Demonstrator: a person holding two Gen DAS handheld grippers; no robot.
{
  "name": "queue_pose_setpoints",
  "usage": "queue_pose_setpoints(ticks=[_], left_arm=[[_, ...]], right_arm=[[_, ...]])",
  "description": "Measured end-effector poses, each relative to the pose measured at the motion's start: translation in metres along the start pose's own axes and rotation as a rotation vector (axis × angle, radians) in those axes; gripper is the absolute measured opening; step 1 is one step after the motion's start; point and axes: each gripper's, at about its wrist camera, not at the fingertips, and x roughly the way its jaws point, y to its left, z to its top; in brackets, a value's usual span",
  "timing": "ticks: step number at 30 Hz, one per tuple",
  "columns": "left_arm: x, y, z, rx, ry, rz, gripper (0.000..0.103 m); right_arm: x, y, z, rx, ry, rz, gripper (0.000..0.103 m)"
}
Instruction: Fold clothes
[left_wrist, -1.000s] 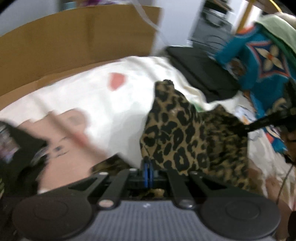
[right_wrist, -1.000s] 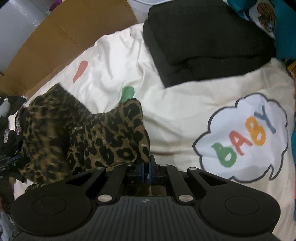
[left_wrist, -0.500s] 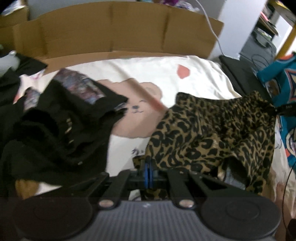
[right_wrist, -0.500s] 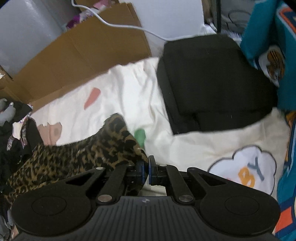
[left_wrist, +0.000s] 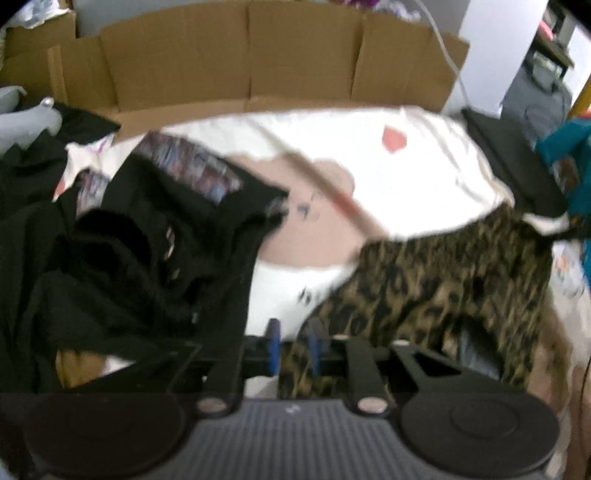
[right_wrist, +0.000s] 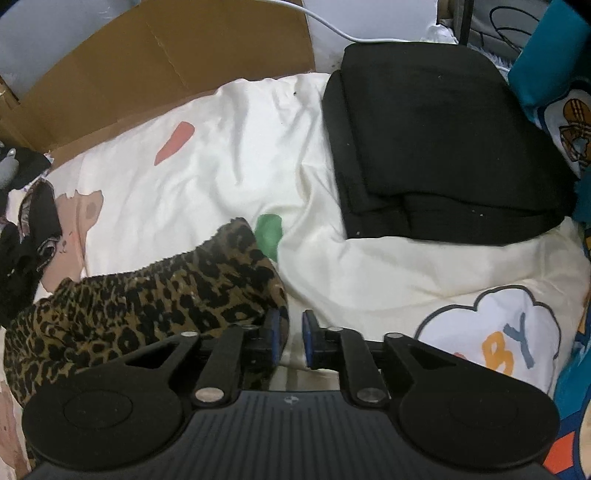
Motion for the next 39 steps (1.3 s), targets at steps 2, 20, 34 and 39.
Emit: queue_pose_setpoints(ticks=[2,20,34,39], left_arm=[[0.007,-0.003,0.010,-0.001,-0.020,-0.020,0.025],[0.109,-0.042,0.027,0.063,0.049,-0.171,0.048],[0.128,-0.062,-0.001,0.147,0.128,-0.156,0.049],[0.130,-0.066,0.003,0.177,0.106,-0.155,0.046]], right_arm=[[-0.002,-0.002,0.002,0.000,-0.009,0.002,0.025],[0.026,0.036,0.023,-0.201,-0.053,0.040,0.047],[0.059,0.044,0.017,-0.268,0.006,-0.003,0.047],[0.060,0.050,0.017,-0.309,-0.006,0.005,0.019]])
